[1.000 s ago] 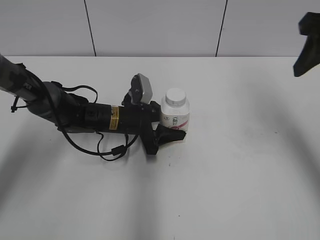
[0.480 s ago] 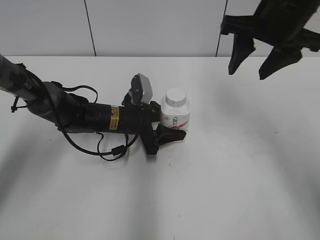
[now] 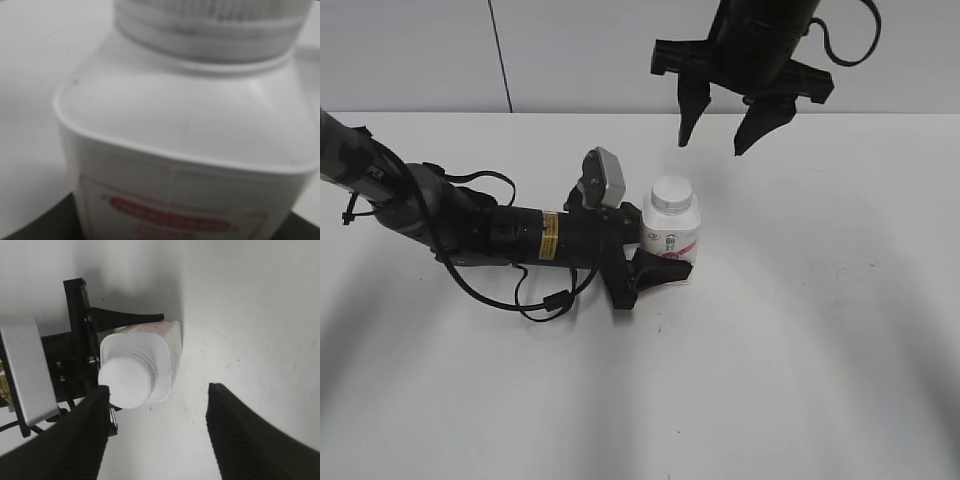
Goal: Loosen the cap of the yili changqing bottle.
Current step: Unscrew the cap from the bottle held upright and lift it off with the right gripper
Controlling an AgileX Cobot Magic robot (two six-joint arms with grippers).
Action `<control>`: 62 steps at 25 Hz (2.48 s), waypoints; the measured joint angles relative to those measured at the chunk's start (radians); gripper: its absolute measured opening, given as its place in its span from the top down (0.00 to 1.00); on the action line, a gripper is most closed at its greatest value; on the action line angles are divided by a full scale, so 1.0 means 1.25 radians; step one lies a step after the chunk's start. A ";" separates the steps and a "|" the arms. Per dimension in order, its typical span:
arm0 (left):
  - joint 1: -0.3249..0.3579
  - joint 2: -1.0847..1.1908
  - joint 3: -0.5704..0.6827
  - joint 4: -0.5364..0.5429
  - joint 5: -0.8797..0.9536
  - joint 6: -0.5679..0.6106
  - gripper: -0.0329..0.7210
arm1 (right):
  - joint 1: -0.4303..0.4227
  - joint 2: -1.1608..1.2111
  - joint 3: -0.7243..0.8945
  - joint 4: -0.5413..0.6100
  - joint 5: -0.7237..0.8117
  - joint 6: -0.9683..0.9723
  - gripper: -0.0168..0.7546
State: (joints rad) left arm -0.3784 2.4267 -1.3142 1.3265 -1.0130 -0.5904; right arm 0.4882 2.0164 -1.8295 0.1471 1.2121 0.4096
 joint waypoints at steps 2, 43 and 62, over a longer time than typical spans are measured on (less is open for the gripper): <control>0.000 0.000 0.000 0.000 0.000 0.000 0.40 | 0.005 0.022 -0.021 0.002 0.000 0.004 0.35; 0.000 0.000 0.000 0.000 0.001 0.000 0.40 | 0.035 0.119 -0.032 0.054 0.003 0.022 0.35; 0.000 0.000 0.000 0.000 0.001 0.000 0.40 | 0.035 0.122 -0.032 0.055 0.003 0.021 0.41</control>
State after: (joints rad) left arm -0.3784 2.4267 -1.3142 1.3265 -1.0120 -0.5904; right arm 0.5319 2.1694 -1.8691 0.2155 1.2161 0.4357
